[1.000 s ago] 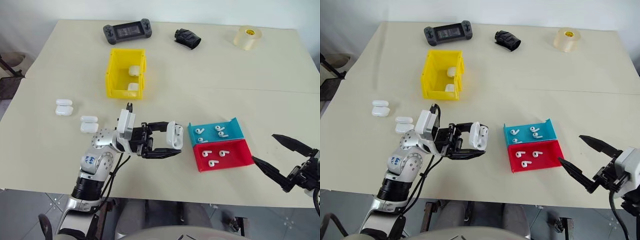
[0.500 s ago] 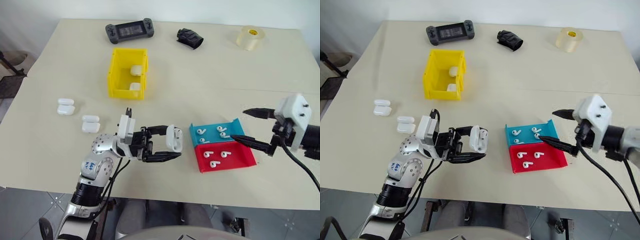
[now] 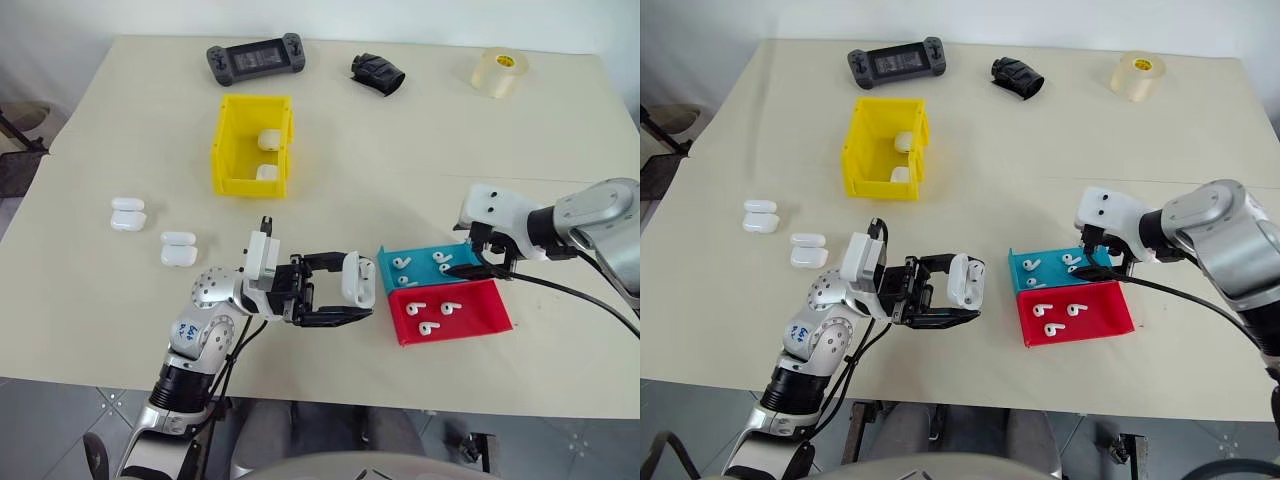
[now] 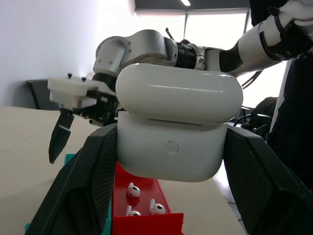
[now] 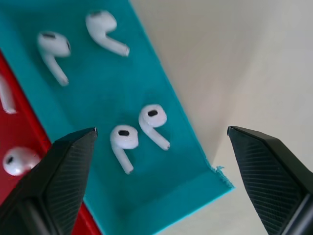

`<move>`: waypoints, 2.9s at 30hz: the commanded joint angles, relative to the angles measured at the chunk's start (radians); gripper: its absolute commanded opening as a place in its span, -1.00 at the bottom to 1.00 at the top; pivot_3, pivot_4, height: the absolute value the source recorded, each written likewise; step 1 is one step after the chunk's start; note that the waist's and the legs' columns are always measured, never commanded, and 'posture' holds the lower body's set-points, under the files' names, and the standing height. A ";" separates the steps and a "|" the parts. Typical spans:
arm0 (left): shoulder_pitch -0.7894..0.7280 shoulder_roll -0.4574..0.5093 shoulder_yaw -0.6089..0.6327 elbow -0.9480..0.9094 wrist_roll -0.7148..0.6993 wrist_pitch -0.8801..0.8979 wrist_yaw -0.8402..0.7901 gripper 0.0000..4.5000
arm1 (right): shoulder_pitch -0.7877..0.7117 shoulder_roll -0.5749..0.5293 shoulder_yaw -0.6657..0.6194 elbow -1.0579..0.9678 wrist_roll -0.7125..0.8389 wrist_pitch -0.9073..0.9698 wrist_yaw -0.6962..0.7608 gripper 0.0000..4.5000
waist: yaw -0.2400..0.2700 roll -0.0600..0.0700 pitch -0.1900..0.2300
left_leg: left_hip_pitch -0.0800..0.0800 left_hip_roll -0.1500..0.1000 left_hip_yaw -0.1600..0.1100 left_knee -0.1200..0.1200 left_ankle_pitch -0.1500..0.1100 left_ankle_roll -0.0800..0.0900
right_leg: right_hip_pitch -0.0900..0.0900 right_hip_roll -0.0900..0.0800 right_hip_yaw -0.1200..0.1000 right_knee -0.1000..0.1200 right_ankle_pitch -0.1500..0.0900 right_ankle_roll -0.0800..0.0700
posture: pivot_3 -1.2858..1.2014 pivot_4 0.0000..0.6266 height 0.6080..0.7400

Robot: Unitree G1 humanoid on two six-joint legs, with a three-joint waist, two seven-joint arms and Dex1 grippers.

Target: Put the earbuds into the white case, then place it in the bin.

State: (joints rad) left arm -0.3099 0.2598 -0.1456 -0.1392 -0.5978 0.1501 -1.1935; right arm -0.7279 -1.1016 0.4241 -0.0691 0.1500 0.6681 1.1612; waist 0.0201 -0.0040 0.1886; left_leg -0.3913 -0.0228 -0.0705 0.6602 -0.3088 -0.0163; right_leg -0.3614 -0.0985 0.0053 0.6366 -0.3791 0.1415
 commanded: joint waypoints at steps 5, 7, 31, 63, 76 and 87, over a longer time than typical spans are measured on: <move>0.002 -0.016 -0.006 -0.019 -0.001 -0.019 0.005 0.27 | -0.060 0.073 0.017 0.087 -0.113 -0.047 0.052 0.99 | 0.002 0.000 0.000 | 0.000 0.000 0.000 0.000 0.000 0.000 | 0.000 0.000 0.000 0.001 0.000 0.000 | 0.03 -0.52 1.00; 0.004 -0.014 -0.002 -0.019 -0.001 -0.019 0.005 0.27 | -0.064 0.092 0.018 0.089 -0.127 -0.046 0.061 0.99 | 0.001 0.000 0.000 | 0.000 0.000 0.000 0.000 0.000 0.000 | 0.000 0.000 0.000 0.000 0.000 0.000 | 0.03 -0.52 1.00; 0.002 -0.007 0.002 -0.013 -0.003 -0.027 -0.004 0.27 | -0.056 0.124 0.008 0.116 -0.240 -0.126 0.152 -0.16 | 0.000 0.000 0.000 | 0.000 0.000 0.000 0.001 0.000 0.000 | 0.000 0.000 -0.001 0.001 0.000 0.000 | 0.03 -0.52 1.00; -0.015 0.019 0.012 -0.009 -0.011 -0.012 -0.014 0.27 | 0.086 0.189 -0.394 -0.108 0.063 0.007 0.123 -0.76 | 0.002 0.001 0.000 | 0.000 0.000 -0.001 0.002 0.000 0.000 | 0.000 0.000 -0.001 0.002 0.000 0.000 | 0.03 -0.52 1.00; -0.113 -0.016 0.017 0.072 -0.017 -0.004 -0.032 0.27 | 0.514 0.598 -1.005 -0.634 0.889 0.239 -0.403 -0.76 | 0.002 0.001 0.000 | 0.001 0.000 -0.002 0.003 0.000 -0.001 | 0.002 0.000 -0.002 0.006 0.001 0.001 | 0.03 -0.52 1.00; -0.177 -0.063 0.006 0.121 -0.014 0.008 -0.033 0.27 | 0.695 0.740 -0.778 -0.821 1.150 0.097 -0.778 -0.76 | -0.003 0.001 0.000 | 0.002 -0.001 -0.001 0.002 0.000 -0.001 | 0.002 0.001 0.000 0.007 0.001 0.001 | 0.03 -0.52 1.00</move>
State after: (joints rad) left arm -0.4683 0.2076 -0.1364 -0.0051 -0.5993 0.1556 -1.2227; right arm -0.0467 -0.3604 -0.3814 -0.8426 1.2631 0.8034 0.4105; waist 0.0167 -0.0034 0.1890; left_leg -0.3892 -0.0233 -0.0716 0.6623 -0.3084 -0.0170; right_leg -0.3598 -0.0975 0.0056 0.6438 -0.3783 0.1428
